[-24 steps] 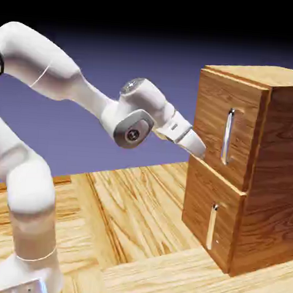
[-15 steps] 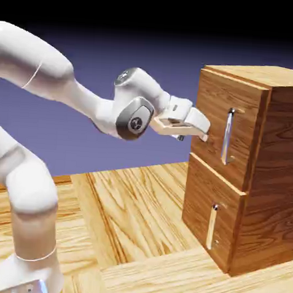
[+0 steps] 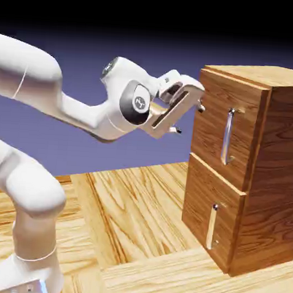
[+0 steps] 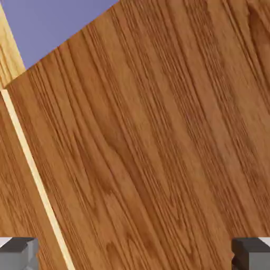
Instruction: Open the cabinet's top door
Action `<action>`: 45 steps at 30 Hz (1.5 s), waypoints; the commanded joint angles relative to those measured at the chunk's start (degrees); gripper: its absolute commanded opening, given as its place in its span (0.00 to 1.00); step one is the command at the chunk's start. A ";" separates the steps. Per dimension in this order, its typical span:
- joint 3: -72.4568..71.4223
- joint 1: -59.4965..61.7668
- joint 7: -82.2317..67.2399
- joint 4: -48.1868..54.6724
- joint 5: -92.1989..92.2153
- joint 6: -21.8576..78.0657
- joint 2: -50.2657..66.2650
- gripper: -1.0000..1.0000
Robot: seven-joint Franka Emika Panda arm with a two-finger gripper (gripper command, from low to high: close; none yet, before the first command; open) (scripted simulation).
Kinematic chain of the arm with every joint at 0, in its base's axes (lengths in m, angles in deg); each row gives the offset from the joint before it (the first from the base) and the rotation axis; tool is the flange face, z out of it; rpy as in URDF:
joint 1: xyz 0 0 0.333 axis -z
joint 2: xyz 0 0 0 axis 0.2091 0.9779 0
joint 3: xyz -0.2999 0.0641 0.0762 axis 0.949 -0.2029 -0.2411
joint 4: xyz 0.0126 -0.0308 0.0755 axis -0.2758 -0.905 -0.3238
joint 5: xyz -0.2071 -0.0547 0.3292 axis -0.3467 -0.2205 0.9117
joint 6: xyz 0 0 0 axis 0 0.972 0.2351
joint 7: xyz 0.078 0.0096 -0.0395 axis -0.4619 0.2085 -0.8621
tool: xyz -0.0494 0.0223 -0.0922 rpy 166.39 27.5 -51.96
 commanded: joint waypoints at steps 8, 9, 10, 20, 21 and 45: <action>7.96 -6.27 -8.57 1.56 -19.94 1.76 -4.41 0.50; 8.95 -7.05 -9.64 1.75 -22.43 1.97 -4.96 0.50; 9.95 -7.83 -10.71 1.94 -24.92 2.19 -5.51 0.50; 19.89 -15.67 -21.42 3.89 -49.84 4.39 -11.02 0.50; 20.89 -16.45 -22.49 4.08 -52.33 4.61 -11.58 0.50; 44.31 -40.65 -43.17 14.06 -102.98 11.21 -20.03 0.50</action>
